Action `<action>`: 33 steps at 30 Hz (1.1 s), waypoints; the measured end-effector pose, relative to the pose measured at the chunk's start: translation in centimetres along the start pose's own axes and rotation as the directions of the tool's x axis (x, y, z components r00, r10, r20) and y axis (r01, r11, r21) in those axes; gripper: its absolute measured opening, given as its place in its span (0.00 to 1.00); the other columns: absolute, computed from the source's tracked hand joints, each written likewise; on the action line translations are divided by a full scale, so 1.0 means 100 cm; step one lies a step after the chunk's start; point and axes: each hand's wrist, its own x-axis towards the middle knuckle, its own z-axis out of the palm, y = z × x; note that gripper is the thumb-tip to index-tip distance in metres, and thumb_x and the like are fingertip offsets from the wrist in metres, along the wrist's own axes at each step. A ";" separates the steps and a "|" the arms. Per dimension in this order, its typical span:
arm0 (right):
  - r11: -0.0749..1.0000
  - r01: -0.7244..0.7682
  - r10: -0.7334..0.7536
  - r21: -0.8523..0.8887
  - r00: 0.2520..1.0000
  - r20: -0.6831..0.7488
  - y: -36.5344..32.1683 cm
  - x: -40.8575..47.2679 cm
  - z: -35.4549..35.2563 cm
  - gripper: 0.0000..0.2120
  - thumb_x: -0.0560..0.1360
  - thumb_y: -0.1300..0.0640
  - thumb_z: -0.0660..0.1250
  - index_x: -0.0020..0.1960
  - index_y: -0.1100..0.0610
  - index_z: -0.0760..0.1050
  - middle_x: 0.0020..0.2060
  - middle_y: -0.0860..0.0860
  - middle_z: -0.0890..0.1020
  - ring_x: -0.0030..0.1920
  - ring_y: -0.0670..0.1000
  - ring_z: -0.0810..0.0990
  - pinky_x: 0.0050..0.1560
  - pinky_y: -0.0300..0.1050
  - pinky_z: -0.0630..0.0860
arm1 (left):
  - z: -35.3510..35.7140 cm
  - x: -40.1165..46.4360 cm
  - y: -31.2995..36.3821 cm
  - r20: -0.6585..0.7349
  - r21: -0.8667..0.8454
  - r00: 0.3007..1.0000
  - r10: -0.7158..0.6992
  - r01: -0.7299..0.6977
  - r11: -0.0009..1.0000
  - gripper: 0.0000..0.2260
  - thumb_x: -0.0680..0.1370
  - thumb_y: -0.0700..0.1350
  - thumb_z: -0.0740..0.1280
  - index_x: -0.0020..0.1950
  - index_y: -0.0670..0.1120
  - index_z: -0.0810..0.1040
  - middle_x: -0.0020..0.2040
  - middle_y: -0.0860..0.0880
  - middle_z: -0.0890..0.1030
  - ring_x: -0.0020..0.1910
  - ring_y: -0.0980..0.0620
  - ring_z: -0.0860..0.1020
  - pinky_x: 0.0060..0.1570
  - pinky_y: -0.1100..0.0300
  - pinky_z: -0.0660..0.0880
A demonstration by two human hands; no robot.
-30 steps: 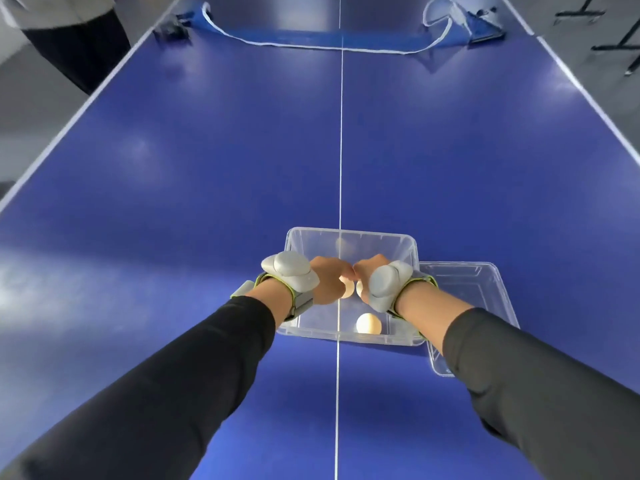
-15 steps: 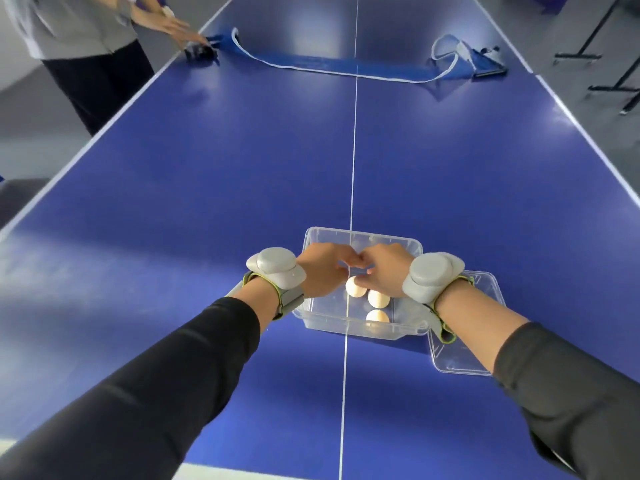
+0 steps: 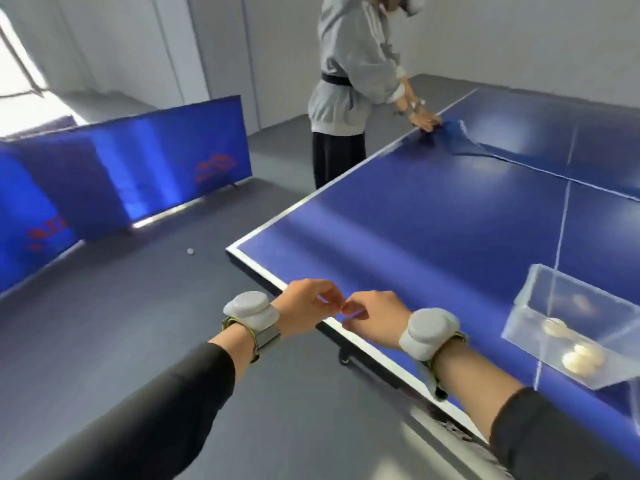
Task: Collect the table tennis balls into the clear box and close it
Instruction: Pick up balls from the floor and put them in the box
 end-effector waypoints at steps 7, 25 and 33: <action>0.964 0.250 -0.221 -0.092 0.944 0.246 -0.128 0.036 0.096 0.17 0.74 0.56 0.64 0.62 0.55 0.74 0.59 0.51 0.80 0.58 0.52 0.79 0.62 0.40 0.71 | -0.073 -0.107 -0.121 -0.159 -0.121 0.962 -0.223 0.206 0.971 0.10 0.73 0.40 0.66 0.39 0.56 0.78 0.42 0.51 0.81 0.40 0.53 0.78 0.44 0.62 0.74; 0.959 0.283 -0.251 -0.007 0.860 0.444 -0.229 0.270 0.150 0.27 0.74 0.55 0.66 0.71 0.50 0.62 0.64 0.49 0.76 0.58 0.51 0.80 0.56 0.40 0.74 | -0.199 -0.045 -0.303 -0.269 -0.397 0.809 -0.523 0.402 0.825 0.22 0.74 0.38 0.63 0.67 0.50 0.70 0.63 0.49 0.78 0.56 0.54 0.77 0.56 0.63 0.73; 0.965 0.262 -0.227 -0.012 0.856 0.464 -0.283 0.402 0.166 0.28 0.73 0.56 0.67 0.71 0.52 0.62 0.68 0.50 0.71 0.61 0.52 0.78 0.62 0.43 0.73 | -0.279 0.009 -0.396 -0.244 -0.454 0.767 -0.594 0.451 0.768 0.21 0.75 0.42 0.64 0.67 0.52 0.69 0.62 0.52 0.77 0.57 0.54 0.77 0.53 0.63 0.73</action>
